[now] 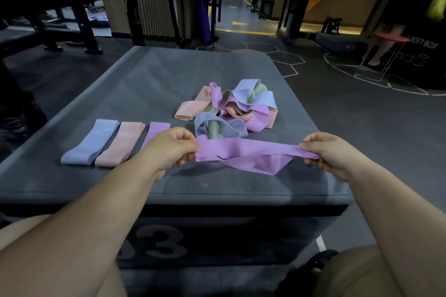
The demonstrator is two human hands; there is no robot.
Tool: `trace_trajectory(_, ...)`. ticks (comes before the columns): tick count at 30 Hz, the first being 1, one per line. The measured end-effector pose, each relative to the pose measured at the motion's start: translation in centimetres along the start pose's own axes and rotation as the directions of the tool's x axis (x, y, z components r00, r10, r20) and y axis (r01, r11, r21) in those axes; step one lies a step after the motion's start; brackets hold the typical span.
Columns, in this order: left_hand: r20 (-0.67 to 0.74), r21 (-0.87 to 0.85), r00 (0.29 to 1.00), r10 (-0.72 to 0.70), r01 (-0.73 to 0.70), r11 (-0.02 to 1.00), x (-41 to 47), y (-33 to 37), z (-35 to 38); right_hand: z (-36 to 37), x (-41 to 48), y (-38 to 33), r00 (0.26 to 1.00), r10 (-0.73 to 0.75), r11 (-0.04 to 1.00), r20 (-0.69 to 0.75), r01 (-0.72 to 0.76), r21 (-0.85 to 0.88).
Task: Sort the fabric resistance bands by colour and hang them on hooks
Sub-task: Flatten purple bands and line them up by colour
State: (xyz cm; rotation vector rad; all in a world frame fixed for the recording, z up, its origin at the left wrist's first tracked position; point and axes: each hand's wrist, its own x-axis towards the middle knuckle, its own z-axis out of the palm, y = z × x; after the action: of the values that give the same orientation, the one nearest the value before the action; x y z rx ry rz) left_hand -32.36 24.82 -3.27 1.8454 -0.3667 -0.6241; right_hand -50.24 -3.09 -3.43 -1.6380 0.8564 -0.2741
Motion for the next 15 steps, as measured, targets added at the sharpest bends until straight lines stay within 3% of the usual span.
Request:
trace_trajectory(8,0.127,-0.025,0.991,-0.035,0.039,0.999,0.2,-0.5,-0.9,-1.5,0.2,0.9,0.999,0.025,0.997,-0.021,-0.026,-0.076)
trace_trajectory(15,0.149,0.055,0.988,-0.045,0.038,0.998,0.5,-1.5,-1.4,-2.2,0.5,1.6,0.993,-0.091,0.947,-0.079,0.062,-0.315)
